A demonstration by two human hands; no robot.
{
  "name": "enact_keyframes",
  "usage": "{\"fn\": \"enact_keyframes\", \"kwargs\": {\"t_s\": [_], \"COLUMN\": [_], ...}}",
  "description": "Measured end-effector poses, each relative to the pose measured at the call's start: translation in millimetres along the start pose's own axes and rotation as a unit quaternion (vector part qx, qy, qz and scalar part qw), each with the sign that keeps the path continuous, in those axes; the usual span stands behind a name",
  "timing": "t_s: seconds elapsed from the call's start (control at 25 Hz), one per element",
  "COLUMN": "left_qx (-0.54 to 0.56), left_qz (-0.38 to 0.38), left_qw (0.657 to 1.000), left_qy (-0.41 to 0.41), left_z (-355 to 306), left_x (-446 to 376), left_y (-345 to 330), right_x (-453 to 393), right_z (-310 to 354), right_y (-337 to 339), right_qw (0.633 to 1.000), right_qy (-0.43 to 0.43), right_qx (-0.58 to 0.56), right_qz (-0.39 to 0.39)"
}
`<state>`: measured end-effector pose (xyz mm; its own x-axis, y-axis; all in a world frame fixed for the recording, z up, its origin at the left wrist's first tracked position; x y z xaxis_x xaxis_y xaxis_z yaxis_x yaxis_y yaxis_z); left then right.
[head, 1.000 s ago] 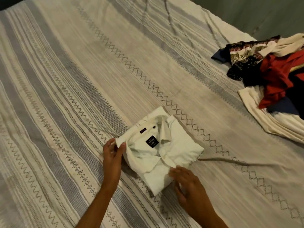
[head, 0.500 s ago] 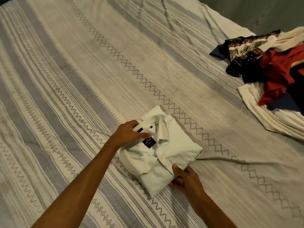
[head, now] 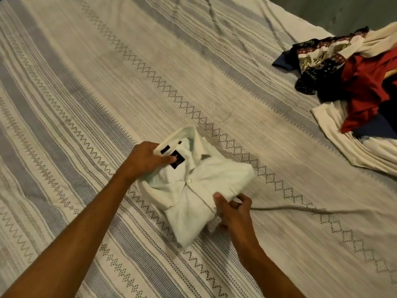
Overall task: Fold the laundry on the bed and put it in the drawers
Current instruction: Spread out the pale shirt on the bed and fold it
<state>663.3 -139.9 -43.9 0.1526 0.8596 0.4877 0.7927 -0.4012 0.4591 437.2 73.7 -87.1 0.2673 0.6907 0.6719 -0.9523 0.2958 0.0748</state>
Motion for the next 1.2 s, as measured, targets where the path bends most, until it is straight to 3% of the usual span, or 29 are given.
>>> {"fn": "enact_keyframes", "kwargs": {"t_s": [0.12,0.28,0.36,0.44,0.52,0.6,0.72,0.8,0.88,0.92,0.96,1.08,1.2], "left_qx": [-0.002,0.116,0.074,-0.04,-0.147,-0.233,-0.285,-0.29,-0.273,-0.269,-0.271,-0.31,-0.326], "left_qz": [0.019,-0.048,-0.135,-0.179,-0.102,-0.016,0.03,0.039,0.028,0.011,-0.003,0.031,0.075], "left_qw": [1.0,0.992,0.984,0.959,0.929,0.908,0.911,0.913,0.908,0.903,0.899,0.897,0.901], "left_qy": [0.021,-0.002,-0.089,-0.218,-0.325,-0.347,-0.295,-0.284,-0.317,-0.334,-0.343,-0.314,-0.277], "left_z": [38,53,40,12,-7,3,36,41,27,21,18,32,52], "left_x": [-7,7,35,73,98,97,68,60,67,75,84,99,93], "left_y": [-20,-29,-31,-50,-91,-135,-158,-157,-150,-147,-146,-156,-169], "right_x": [-21,-31,-27,-25,-22,-19,-6,0,-3,-8,-16,-30,-27], "right_z": [-4,-13,-22,-34,-38,-33,-10,11,27,26,19,-21,-48], "right_y": [-11,-3,1,6,10,14,19,22,24,28,36,74,109], "right_qw": [0.998,0.999,0.998,0.997,0.997,0.985,0.912,0.8,0.666,0.629,0.623,0.68,0.661], "right_qy": [-0.05,0.007,0.023,0.018,0.021,0.028,0.066,0.166,0.315,0.354,0.356,0.261,0.223], "right_qx": [-0.026,0.019,0.038,0.036,0.039,0.111,0.305,0.478,0.616,0.652,0.671,0.673,0.705], "right_qz": [0.001,-0.04,-0.054,-0.059,-0.066,-0.129,-0.266,-0.321,-0.278,-0.233,-0.189,-0.127,-0.129]}}
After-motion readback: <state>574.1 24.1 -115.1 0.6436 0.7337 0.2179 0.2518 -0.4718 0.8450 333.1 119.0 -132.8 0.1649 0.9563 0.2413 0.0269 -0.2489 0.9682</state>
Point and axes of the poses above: each hand's wrist, its own x-axis away from the middle knuckle, its own y-axis out of the back of the hand, z = x × y, the point moved 4 cm from there along -x, towards the middle knuckle, and after that the axes turned 13 degrees about x, right-handed, at the moved point
